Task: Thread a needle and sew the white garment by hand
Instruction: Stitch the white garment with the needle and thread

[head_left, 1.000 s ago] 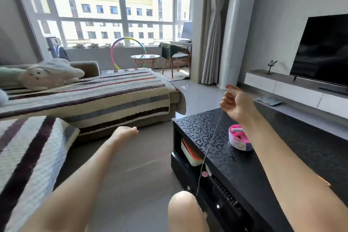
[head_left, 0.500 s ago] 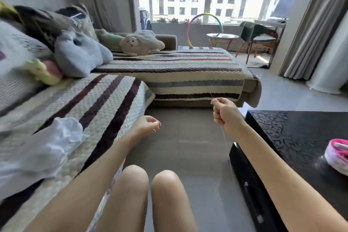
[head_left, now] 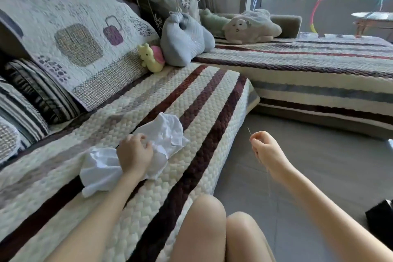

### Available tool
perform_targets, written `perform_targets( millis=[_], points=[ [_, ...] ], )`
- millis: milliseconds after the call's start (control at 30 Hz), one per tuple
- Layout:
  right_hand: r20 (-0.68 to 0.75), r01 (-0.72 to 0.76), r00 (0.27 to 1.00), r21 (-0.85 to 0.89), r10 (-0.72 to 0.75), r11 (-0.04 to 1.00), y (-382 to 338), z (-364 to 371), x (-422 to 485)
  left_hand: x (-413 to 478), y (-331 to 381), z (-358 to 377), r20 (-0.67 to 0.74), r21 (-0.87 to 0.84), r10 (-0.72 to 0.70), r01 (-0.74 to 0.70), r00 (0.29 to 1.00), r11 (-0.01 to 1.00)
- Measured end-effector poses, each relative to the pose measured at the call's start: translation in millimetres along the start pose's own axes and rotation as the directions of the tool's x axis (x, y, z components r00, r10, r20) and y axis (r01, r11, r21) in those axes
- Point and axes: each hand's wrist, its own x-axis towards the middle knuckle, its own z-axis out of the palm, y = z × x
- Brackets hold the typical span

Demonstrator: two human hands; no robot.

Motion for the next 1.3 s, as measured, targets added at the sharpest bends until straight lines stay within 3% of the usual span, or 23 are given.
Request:
perform_targets(
  millis=[67, 133, 200, 267, 333, 433, 500, 567, 633, 667, 800, 900, 967, 1000, 1100, 1167, 1233, 1300],
  points=[
    [-0.005, 0.008, 1.0, -0.026, -0.008, 1.0, 1, 12, 14, 23, -13, 4, 0.039, 0.063, -0.06, 0.057, 0.997, 0.996],
    [-0.006, -0.002, 1.0, -0.03, 0.002, 1.0, 3, 23, 28, 41, -17, 13, 0.244, 0.193, -0.084, 0.037, 0.966, 0.98],
    [-0.007, -0.018, 1.0, -0.038, 0.018, 0.999, 5, 31, 39, 51, -16, 23, 0.45, 0.248, -0.095, -0.022, 0.888, 0.968],
    [-0.014, -0.034, 0.999, -0.044, 0.034, 0.998, 9, 36, 46, 55, -21, 36, 0.534, 0.194, -0.049, -0.066, 0.844, 0.979],
    [-0.017, -0.046, 0.999, -0.049, 0.045, 0.998, 13, 35, 48, 60, -31, 40, 0.496, 0.099, 0.004, -0.061, 0.868, 0.993],
    [-0.03, -0.064, 0.998, -0.047, 0.063, 0.997, 17, 24, 45, 60, -40, 16, 0.529, -0.167, 0.106, -0.02, 0.842, 0.986],
    [-0.055, -0.079, 0.996, -0.029, 0.077, 0.996, 19, 12, 42, 47, -36, -14, 0.618, -0.371, 0.258, -0.014, 0.743, 0.928],
    [-0.083, -0.09, 0.993, -0.009, 0.089, 0.996, 21, 1, 38, 27, -30, -47, 0.729, -0.421, 0.402, -0.1, 0.553, 0.902],
    [-0.093, -0.098, 0.991, -0.009, 0.097, 0.995, 24, -4, 32, 12, -37, -68, 0.839, -0.347, 0.387, -0.172, 0.384, 0.922],
    [-0.086, -0.1, 0.991, -0.019, 0.098, 0.995, 25, -4, 29, 9, -43, -75, 0.874, -0.286, 0.342, -0.203, 0.345, 0.937],
    [0.008, -0.087, 0.996, -0.056, 0.088, 0.995, 29, 12, 11, -9, -61, -91, 0.945, 0.017, 0.132, -0.445, 0.3, 0.895],
    [0.081, -0.052, 0.995, -0.1, 0.061, 0.994, 28, 36, 1, -25, -65, -96, 0.966, 0.112, 0.016, -0.47, 0.259, 0.875],
    [0.121, -0.024, 0.992, -0.124, 0.039, 0.992, 26, 54, -3, -29, -66, -98, 0.951, 0.116, 0.026, -0.433, 0.307, 0.894],
    [0.137, -0.004, 0.99, -0.137, 0.023, 0.991, 25, 63, -4, -28, -69, -98, 0.926, 0.109, 0.061, -0.42, 0.373, 0.901],
    [0.181, 0.052, 0.983, -0.188, -0.018, 0.981, 20, 92, -5, -18, -82, -86, 0.706, 0.099, 0.105, -0.245, 0.7, 0.965],
    [0.211, 0.049, 0.978, -0.224, -0.001, 0.973, 19, 109, -2, -14, -87, -77, 0.528, 0.092, 0.037, -0.101, 0.848, 0.991],
    [0.24, 0.036, 0.97, -0.323, 0.045, 0.946, 19, 126, 2, -19, -88, -75, 0.455, 0.094, 0.011, -0.061, 0.89, 0.994],
    [0.304, 0.059, 0.95, -0.383, 0.066, 0.922, 25, 143, 5, -34, -86, -81, 0.444, 0.001, 0.077, -0.087, 0.892, 0.996]
  ],
)
